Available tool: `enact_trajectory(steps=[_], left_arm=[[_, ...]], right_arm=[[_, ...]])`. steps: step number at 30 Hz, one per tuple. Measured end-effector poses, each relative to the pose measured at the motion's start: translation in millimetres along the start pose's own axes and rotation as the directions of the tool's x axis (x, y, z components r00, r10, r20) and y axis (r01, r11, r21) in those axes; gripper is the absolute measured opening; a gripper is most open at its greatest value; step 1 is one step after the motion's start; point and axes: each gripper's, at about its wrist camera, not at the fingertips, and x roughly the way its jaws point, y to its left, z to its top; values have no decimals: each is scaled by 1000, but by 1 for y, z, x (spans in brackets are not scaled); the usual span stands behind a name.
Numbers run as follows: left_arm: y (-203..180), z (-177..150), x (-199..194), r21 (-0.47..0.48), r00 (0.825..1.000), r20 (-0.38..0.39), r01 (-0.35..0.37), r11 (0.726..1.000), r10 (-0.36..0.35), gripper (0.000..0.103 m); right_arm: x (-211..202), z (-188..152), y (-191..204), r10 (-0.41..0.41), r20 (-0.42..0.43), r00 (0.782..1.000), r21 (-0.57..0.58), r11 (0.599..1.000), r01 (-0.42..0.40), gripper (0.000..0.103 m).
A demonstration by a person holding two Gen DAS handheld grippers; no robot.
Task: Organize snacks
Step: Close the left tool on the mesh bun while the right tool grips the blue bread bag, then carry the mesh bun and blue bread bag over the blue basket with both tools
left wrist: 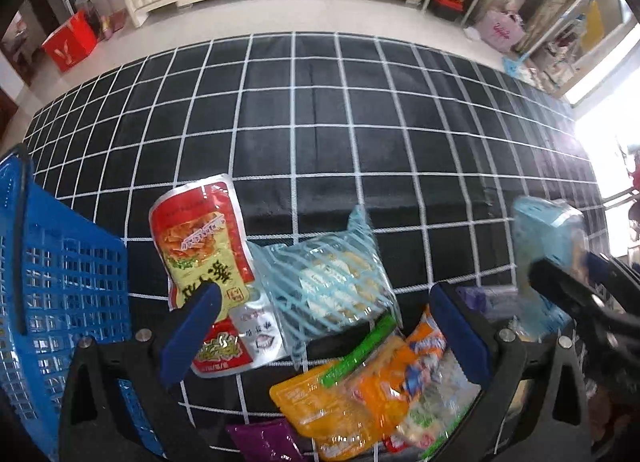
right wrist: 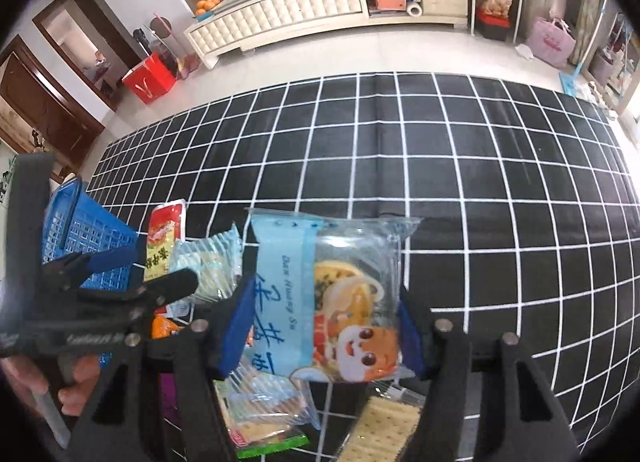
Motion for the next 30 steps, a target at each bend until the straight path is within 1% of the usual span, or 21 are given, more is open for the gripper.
enact_trajectory(steps=[2,6,9,11,12,13,14,17,19,22,25,26,29,30], left_arm=[[-5,4,7,11,1000,-6,-26,1000,26,103],[-15,8,24,58,995,-25,-91,994,92,103],[-14,7,40,51,994,-63,-91,995,94,103],[-10,7,48,27,993,-76,-83,996,85,103],[-7,7,51,11,994,-72,-83,996,84,98],[-5,7,52,2,996,-68,-64,998,64,88],[-3,7,52,-6,997,-66,-38,999,38,84],[-2,4,49,2,998,-56,-18,1000,18,73],[-2,1,44,0,999,-47,-8,1000,8,64],[-6,-8,33,7,999,-46,14,1000,-14,62],[-10,-20,10,34,1000,-10,11,999,-11,62],[-7,-23,6,35,1000,0,17,999,-17,62],[3,-32,-16,18,997,22,70,997,-71,62],[8,-36,-26,9,994,28,101,995,-101,62]], right_arm=[[5,0,-4,1,-5,1000,4,1000,-1,67],[20,-2,1,5,-13,1000,6,1000,-5,67],[29,-1,2,18,-27,999,15,1000,-18,67],[34,-1,1,23,-35,999,21,1000,-22,67],[36,-1,0,25,-38,999,23,999,-24,67],[38,-2,-1,27,-42,999,27,999,-25,68],[38,-2,-3,29,-45,999,30,999,-27,68],[39,-5,-7,36,-53,998,47,998,-34,68],[35,-6,-10,36,-54,998,54,998,-33,68],[27,-9,-9,23,-47,999,54,998,-21,68],[16,-12,-6,14,-40,999,54,998,-12,68],[11,-13,-3,9,-35,999,53,999,-7,68],[-6,-16,10,-4,-12,1000,38,999,4,68],[-12,-17,15,-6,-5,1000,33,999,6,68]])
